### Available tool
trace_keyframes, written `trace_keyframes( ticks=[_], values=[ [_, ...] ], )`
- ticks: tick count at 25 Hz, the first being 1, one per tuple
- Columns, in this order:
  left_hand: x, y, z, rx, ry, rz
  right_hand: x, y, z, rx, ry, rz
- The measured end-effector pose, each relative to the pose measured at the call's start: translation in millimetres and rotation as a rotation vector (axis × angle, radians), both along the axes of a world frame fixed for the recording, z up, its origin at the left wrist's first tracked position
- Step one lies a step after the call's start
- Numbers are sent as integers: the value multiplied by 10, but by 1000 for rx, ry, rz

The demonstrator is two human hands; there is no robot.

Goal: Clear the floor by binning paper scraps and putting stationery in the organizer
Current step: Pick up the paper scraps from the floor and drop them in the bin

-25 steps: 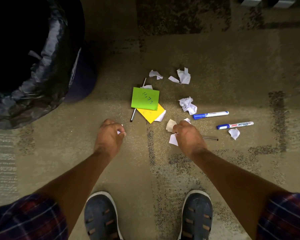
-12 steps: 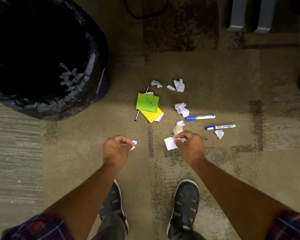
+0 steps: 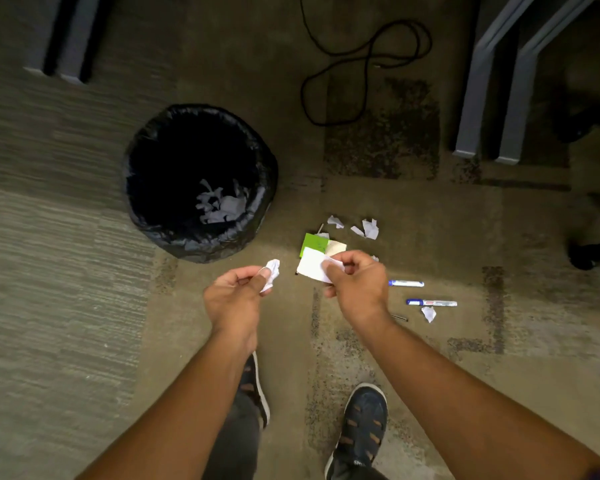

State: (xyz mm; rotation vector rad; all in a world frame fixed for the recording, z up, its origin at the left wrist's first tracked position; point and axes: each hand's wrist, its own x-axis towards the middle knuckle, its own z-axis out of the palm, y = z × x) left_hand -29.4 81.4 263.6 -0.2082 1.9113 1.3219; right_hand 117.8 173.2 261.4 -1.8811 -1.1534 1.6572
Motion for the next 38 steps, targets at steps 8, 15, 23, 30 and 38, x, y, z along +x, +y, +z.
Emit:
trace_keyframes(
  ticks=[8, 15, 23, 30, 38],
  values=[
    [-1007, 324, 40, 8, 101, 196, -1359, 263, 158, 109, 9, 77],
    [-1765, 614, -88, -93, 120, 80, -1986, 391, 173, -28, -20, 141],
    [-1772, 560, -24, -92, 136, 45, -1825, 511, 66, -17, 20, 230],
    [-666, 759, 77, 8, 245, 90, -615, 633, -221, 63, -67, 263],
    [594, 928, -764, -93, 124, -265, 1197, 766, -996, 112, -377, 279]
  ],
)
